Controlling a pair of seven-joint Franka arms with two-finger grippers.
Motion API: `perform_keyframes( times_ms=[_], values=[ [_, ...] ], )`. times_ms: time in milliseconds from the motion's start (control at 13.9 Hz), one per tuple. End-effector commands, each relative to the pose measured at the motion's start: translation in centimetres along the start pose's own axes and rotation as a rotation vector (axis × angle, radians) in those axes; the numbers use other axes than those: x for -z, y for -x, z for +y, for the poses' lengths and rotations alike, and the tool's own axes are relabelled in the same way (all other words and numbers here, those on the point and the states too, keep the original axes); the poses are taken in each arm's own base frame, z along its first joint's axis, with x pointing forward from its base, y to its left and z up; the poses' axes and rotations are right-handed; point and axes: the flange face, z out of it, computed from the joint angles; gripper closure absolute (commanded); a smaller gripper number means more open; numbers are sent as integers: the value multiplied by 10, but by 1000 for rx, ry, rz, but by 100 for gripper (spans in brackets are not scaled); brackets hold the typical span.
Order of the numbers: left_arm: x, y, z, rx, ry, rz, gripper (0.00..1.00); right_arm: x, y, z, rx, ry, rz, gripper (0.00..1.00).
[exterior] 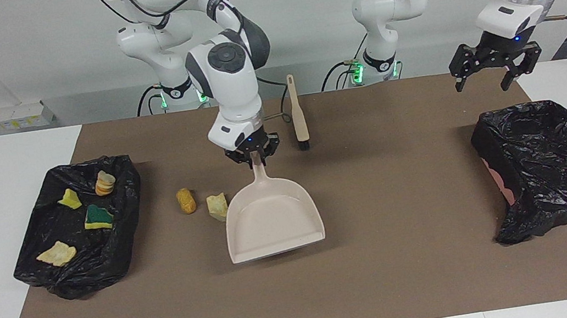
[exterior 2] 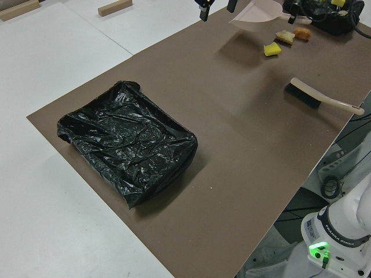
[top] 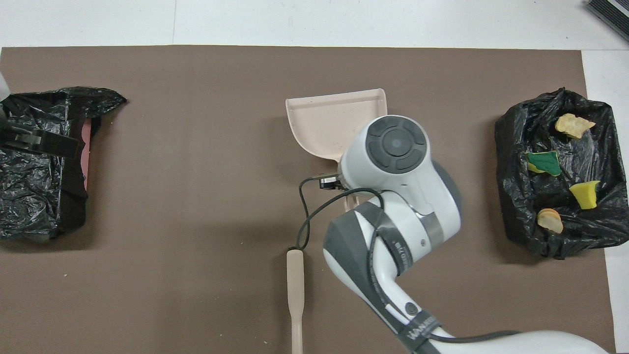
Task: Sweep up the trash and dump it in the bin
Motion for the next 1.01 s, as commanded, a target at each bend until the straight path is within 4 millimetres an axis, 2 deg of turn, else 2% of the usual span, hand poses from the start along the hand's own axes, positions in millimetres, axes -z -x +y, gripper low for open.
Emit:
perform_keyframes(
  times_ms=[0, 72, 144, 216, 288, 360, 433, 505, 649, 721, 793, 937],
  values=[
    [2, 5, -2, 2, -2, -13, 0, -35, -19, -37, -81, -23, -19, 100],
    [2, 5, -2, 2, -2, -15, 0, -47, -20, -56, -100, -31, -11, 100],
    [2, 5, -2, 1, -2, -13, 0, -61, -24, -64, -108, -27, -3, 100],
    [2, 5, -2, -1, -2, -13, 0, -70, -26, -65, -112, -26, -5, 100],
    [2, 5, -2, -1, -2, -13, 0, -68, -28, -64, -115, -33, 1, 100],
    [2, 5, -4, 2, -2, -13, 0, -68, -27, -64, -120, -34, -5, 85],
    [2, 5, -5, 4, -3, -13, 0, -70, -25, -64, -129, -26, -11, 25],
    [2, 5, -5, 5, -4, -13, 0, -72, -24, -64, -130, -18, -13, 0],
    [2, 5, -4, 5, -2, -15, 0, -70, -18, -68, -150, -14, -20, 0],
    [2, 5, -3, 4, -2, -15, 0, -63, -12, -71, -172, -15, -21, 0],
    [2, 5, -3, 4, -2, -15, 0, -58, 3, -85, -161, -4, -36, 0],
    [2, 3, 0, -2, -4, -2, 0, -41, 31, -98, -171, 13, -52, 0]
  ],
)
